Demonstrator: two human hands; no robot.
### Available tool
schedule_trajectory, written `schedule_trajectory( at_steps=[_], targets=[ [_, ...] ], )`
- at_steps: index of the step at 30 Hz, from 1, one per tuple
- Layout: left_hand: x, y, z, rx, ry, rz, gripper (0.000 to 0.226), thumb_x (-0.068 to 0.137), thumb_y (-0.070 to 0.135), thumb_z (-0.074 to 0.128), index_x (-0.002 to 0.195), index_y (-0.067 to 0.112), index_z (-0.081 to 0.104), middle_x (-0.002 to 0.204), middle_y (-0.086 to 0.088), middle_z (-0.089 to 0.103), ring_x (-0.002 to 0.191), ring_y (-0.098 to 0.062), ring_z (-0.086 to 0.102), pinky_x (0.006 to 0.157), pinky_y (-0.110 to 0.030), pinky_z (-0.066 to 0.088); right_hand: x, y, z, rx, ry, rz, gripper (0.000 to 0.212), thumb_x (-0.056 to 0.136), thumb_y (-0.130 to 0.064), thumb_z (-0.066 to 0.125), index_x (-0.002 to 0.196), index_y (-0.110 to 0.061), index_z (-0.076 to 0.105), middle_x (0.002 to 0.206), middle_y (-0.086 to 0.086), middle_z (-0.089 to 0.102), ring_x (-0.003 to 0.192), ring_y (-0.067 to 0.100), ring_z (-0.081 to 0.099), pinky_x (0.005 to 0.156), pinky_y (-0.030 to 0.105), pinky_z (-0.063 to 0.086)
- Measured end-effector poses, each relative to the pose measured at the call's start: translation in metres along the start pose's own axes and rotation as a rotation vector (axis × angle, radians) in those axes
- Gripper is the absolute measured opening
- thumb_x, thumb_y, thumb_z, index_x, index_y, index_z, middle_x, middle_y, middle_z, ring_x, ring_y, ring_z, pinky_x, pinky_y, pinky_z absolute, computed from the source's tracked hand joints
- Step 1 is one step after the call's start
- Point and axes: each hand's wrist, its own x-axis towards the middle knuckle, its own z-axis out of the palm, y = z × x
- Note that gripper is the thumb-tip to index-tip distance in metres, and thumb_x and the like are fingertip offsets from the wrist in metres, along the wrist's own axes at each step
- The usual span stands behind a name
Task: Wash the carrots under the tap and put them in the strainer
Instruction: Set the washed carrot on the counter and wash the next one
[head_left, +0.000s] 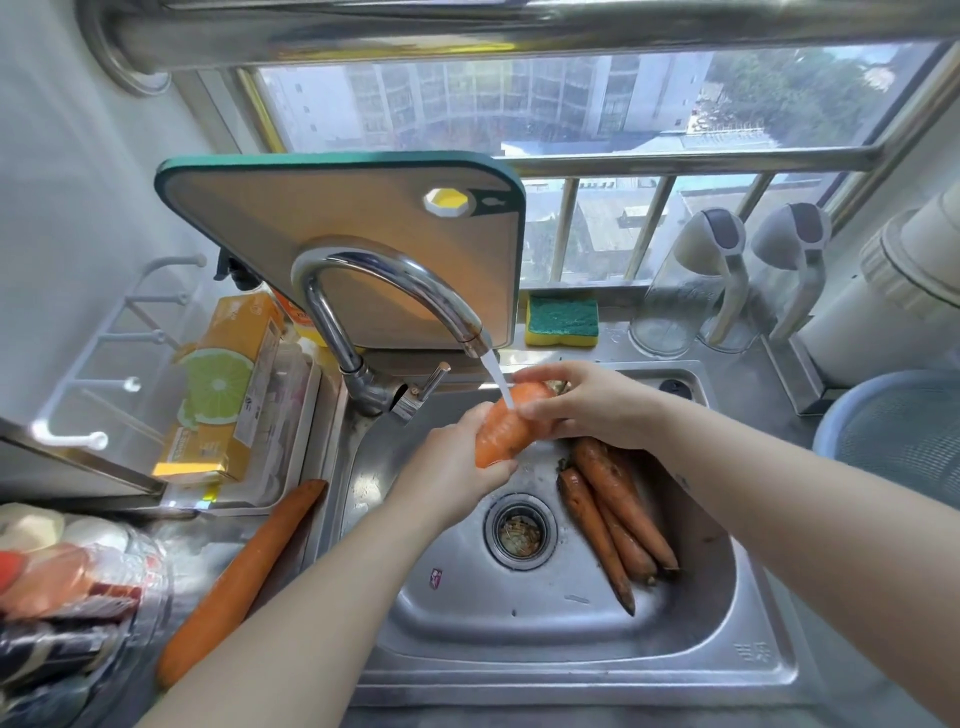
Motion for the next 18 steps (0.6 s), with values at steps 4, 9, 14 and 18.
schedule_trajectory(
  at_steps=[4,9,14,18],
  targets=[
    [0.0014,0.0031,0.0003,0.008,0.039,0.004,0.061,0.084,0.041,0.062,0.138,0.039,0.034,0.106,0.000,0.064,0.087,-0.021,0.063,0.073,-0.035,0.054,0.0019,-0.0011,0.0062,-0.105,0.132,-0.071,0.045,0.075,-0.020,0.080,0.116,-0.018,0.064,0.105,0.015,0.065,0.093,0.029,0.069,0.083,0.042,0.058],
    [0.0024,0.0011,-0.0008,0.003,0.040,0.000,0.062,0.083,0.040,0.064,0.138,0.035,0.037,0.108,0.000,0.066,0.093,-0.022,0.062,0.077,-0.033,0.052,0.0015,-0.0022,0.0006,-0.024,0.013,-0.043,0.042,0.082,-0.002,0.070,0.120,-0.016,0.060,0.109,0.022,0.062,0.093,0.033,0.066,0.091,0.048,0.053],
    [0.0010,0.0009,0.0028,0.046,0.058,0.008,0.064,0.084,0.039,0.063,0.140,0.037,0.033,0.108,-0.002,0.065,0.091,-0.023,0.062,0.073,-0.032,0.051,0.0059,0.0024,0.0061,-0.104,0.078,-0.091,0.046,0.079,-0.014,0.075,0.123,-0.014,0.060,0.112,0.023,0.063,0.100,0.035,0.066,0.089,0.049,0.054],
    [-0.0014,-0.0011,0.0047,0.033,0.060,-0.012,0.063,0.084,0.045,0.062,0.140,0.036,0.033,0.109,0.000,0.065,0.090,-0.022,0.062,0.078,-0.038,0.053,0.0039,0.0042,0.0035,-0.102,0.021,-0.101,0.046,0.083,-0.014,0.072,0.126,-0.014,0.057,0.118,0.021,0.061,0.103,0.031,0.065,0.088,0.037,0.056]
  ],
)
